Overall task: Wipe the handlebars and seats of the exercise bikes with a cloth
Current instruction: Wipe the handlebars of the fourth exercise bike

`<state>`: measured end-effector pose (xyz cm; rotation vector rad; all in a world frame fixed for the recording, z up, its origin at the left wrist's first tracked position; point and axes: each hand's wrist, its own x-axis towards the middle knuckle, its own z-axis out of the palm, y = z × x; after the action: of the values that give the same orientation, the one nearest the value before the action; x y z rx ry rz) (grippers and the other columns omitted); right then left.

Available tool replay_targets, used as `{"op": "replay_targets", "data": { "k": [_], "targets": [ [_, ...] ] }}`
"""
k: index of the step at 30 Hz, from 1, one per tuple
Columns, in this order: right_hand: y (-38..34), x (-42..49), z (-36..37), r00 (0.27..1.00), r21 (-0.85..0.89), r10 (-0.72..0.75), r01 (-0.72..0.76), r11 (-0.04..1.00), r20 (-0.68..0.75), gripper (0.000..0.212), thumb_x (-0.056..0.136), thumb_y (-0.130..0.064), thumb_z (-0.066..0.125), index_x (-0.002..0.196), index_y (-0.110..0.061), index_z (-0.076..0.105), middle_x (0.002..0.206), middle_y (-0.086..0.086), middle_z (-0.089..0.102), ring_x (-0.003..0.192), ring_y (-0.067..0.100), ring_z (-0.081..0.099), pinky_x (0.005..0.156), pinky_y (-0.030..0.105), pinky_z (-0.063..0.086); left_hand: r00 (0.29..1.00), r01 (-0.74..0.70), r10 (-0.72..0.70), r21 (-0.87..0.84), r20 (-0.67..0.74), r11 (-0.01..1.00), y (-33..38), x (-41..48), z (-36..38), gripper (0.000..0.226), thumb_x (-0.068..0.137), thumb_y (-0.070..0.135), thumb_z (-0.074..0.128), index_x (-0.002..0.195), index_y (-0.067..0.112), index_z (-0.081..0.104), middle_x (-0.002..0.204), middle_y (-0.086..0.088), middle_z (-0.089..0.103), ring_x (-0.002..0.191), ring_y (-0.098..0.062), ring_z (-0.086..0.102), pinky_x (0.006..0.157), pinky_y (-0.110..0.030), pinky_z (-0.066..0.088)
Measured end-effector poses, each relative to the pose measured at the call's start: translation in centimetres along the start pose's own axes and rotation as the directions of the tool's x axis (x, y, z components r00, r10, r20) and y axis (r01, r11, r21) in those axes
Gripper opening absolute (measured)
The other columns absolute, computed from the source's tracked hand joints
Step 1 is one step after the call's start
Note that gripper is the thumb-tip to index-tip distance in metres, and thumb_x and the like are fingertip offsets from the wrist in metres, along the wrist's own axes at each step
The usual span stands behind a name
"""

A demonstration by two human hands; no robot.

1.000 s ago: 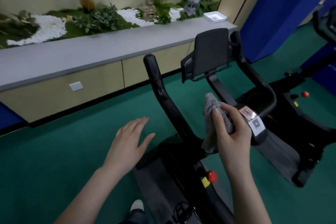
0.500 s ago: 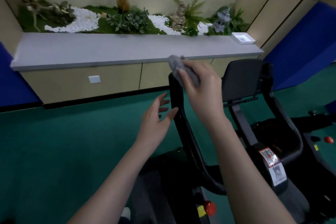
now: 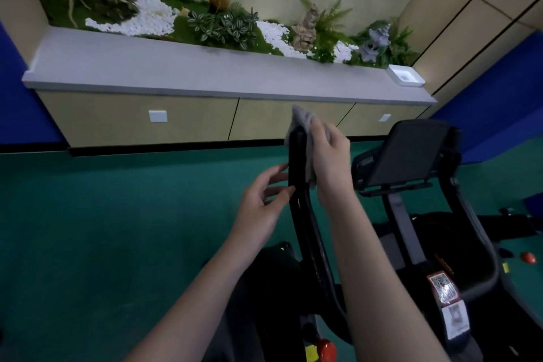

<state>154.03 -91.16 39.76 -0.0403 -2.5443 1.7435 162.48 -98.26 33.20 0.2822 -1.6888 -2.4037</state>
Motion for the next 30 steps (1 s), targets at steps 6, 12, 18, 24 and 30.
{"op": "replay_targets", "data": {
  "k": [6, 12, 18, 24, 30],
  "targets": [
    [1.6, -1.5, -0.2, 0.995, 0.008, 0.040, -0.039, 0.999, -0.090, 0.026, 0.099, -0.028, 0.046, 0.092, -0.012, 0.065, 0.086, 0.005, 0.067, 0.088, 0.022, 0.063, 0.080, 0.041, 0.050, 0.998, 0.015, -0.015, 0.013, 0.055, 1.000, 0.8, -0.1, -0.4, 0.041, 0.091, -0.004, 0.053, 0.108, 0.033, 0.058, 0.107, 0.004, 0.064, 0.099, -0.014, 0.062, 0.082, -0.019, 0.048],
    [1.6, -2.3, -0.6, 0.994, -0.119, -0.048, 0.037, 0.992, -0.093, 0.026, 0.100, -0.026, 0.044, 0.087, -0.013, 0.063, 0.070, -0.006, 0.060, 0.072, 0.010, 0.057, 0.072, 0.029, 0.043, 0.998, 0.027, -0.028, 0.018, 0.053, 0.999, 1.1, 0.0, -0.4, 0.037, 0.091, -0.004, 0.055, 0.114, 0.025, 0.057, 0.110, -0.002, 0.064, 0.100, -0.010, 0.061, 0.088, -0.022, 0.049],
    [2.1, -4.7, -0.8, 0.983, -0.191, -0.120, 0.092, 0.977, -0.137, 0.025, 0.097, -0.028, 0.052, 0.112, -0.013, 0.065, 0.091, -0.010, 0.069, 0.088, 0.003, 0.062, 0.075, 0.012, 0.045, 0.996, 0.032, -0.033, 0.019, 0.082, 0.999, 1.0, 0.3, -0.8, 0.036, 0.090, -0.003, 0.056, 0.110, 0.027, 0.056, 0.107, 0.004, 0.064, 0.099, -0.006, 0.060, 0.088, -0.022, 0.048],
    [2.7, -5.4, -1.5, 0.978, -0.277, -0.189, 0.158, 0.948, -0.088, 0.018, 0.096, -0.027, 0.055, 0.099, -0.014, 0.067, 0.080, -0.007, 0.069, 0.080, 0.004, 0.064, 0.071, 0.021, 0.048, 0.991, 0.057, -0.059, 0.020, 0.124, 0.998, 0.9, 0.5, -1.3, 0.034, 0.090, 0.000, 0.057, 0.114, 0.024, 0.056, 0.110, 0.003, 0.063, 0.094, -0.004, 0.061, 0.085, -0.019, 0.049],
    [2.6, -5.9, -1.4, 0.865, -0.353, -0.475, 0.398, 0.847, -0.165, 0.022, 0.092, -0.006, 0.061, 0.112, 0.000, 0.067, 0.106, 0.007, 0.071, 0.098, 0.004, 0.066, 0.087, 0.018, 0.051, 0.989, 0.055, -0.053, -0.009, 0.141, 0.998, 0.9, 0.7, -1.5, 0.036, 0.090, -0.004, 0.055, 0.117, 0.020, 0.058, 0.110, -0.001, 0.065, 0.091, -0.004, 0.062, 0.078, -0.016, 0.048]
  ]
}}
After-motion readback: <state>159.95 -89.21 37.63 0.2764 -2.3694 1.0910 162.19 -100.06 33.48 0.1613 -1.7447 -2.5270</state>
